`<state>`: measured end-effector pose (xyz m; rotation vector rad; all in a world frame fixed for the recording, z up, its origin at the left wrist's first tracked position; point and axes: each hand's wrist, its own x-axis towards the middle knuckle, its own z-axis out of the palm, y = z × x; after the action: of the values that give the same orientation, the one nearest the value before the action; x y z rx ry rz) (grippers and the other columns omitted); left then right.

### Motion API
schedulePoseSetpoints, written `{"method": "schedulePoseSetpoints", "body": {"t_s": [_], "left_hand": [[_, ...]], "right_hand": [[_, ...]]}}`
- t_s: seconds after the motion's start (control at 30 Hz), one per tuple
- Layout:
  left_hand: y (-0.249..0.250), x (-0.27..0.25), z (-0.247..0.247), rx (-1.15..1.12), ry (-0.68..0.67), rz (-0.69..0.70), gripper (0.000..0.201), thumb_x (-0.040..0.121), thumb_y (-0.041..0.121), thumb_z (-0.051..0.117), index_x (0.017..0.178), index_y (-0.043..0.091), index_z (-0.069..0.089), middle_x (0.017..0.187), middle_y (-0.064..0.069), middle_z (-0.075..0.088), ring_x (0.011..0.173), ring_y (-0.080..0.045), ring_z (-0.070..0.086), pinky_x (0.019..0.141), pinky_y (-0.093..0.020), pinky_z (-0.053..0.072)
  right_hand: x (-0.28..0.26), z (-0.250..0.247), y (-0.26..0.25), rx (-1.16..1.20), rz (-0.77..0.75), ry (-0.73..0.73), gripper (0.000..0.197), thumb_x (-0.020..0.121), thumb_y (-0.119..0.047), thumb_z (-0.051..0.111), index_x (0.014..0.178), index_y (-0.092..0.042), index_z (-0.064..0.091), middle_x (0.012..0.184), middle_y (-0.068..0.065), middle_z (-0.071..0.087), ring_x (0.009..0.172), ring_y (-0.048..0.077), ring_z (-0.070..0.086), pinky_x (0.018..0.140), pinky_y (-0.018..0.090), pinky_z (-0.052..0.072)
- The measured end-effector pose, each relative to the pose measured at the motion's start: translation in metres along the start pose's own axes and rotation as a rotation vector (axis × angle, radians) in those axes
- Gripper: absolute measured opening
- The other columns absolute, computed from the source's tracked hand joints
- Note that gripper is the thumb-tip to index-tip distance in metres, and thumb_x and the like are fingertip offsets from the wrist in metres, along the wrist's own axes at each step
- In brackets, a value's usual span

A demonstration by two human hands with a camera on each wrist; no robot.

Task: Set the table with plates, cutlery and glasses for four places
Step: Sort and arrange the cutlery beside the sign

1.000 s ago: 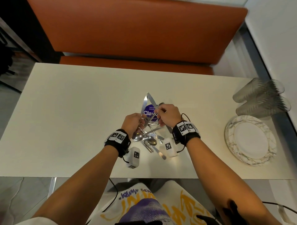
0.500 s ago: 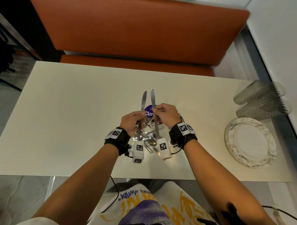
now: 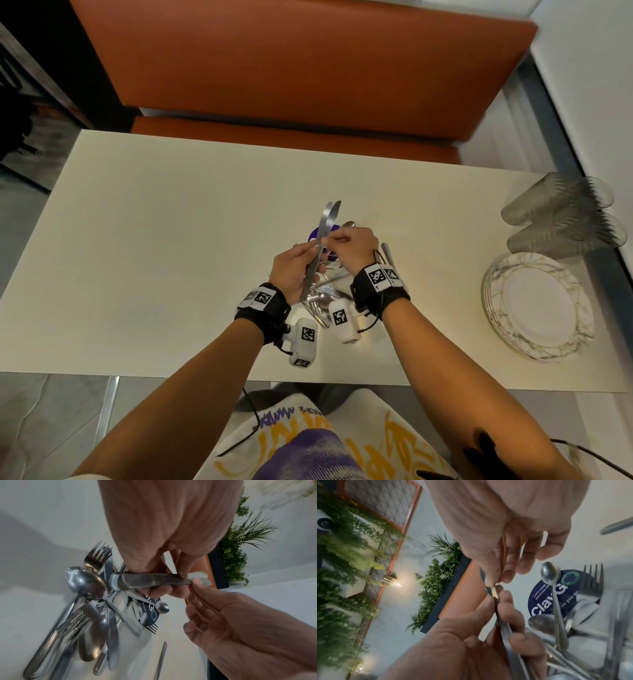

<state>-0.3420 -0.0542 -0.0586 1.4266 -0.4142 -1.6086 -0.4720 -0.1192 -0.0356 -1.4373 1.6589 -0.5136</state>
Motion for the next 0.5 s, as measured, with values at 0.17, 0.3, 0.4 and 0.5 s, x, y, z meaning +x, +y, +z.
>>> {"method": "schedulePoseSetpoints", "body": {"t_s": [0.17, 0.3, 0.4, 0.5], "left_hand": [[-0.001, -0.001, -0.001, -0.017, -0.03, -0.013, 0.025, 0.104, 0.014, 0.057, 0.124, 0.006, 0.07, 0.096, -0.017, 0.068, 0.072, -0.023, 0.063, 0.063, -0.035, 0.053], [0.004, -0.005, 0.001, -0.118, -0.116, -0.097, 0.026, 0.105, 0.014, 0.052, 0.124, 0.003, 0.066, 0.088, -0.015, 0.069, 0.072, -0.027, 0.06, 0.056, -0.034, 0.051], [0.006, -0.006, 0.001, -0.142, -0.154, -0.116, 0.025, 0.106, 0.013, 0.048, 0.122, 0.005, 0.065, 0.087, -0.015, 0.067, 0.067, -0.024, 0.056, 0.056, -0.033, 0.045], [0.004, -0.004, -0.006, -0.115, -0.196, -0.114, 0.027, 0.107, 0.016, 0.045, 0.122, 0.006, 0.066, 0.087, -0.014, 0.065, 0.069, -0.024, 0.056, 0.063, -0.036, 0.044]], "right_hand": [[0.015, -0.016, -0.014, 0.101, 0.051, 0.099, 0.011, 0.088, -0.028, 0.075, 0.095, -0.02, 0.074, 0.076, 0.001, 0.076, 0.06, 0.01, 0.07, 0.06, 0.028, 0.059], [0.02, -0.024, -0.02, 0.173, 0.052, 0.029, 0.005, 0.088, -0.011, 0.076, 0.09, -0.008, 0.074, 0.068, 0.009, 0.075, 0.051, 0.014, 0.067, 0.056, 0.028, 0.057], [0.021, -0.022, -0.019, 0.154, 0.059, -0.051, 0.009, 0.089, -0.015, 0.075, 0.097, -0.011, 0.074, 0.077, 0.013, 0.076, 0.06, 0.021, 0.07, 0.061, 0.036, 0.062], [0.026, -0.022, -0.021, 0.163, -0.004, -0.127, 0.006, 0.09, -0.013, 0.072, 0.091, -0.007, 0.075, 0.074, 0.018, 0.075, 0.061, 0.03, 0.068, 0.072, 0.049, 0.062]]}}
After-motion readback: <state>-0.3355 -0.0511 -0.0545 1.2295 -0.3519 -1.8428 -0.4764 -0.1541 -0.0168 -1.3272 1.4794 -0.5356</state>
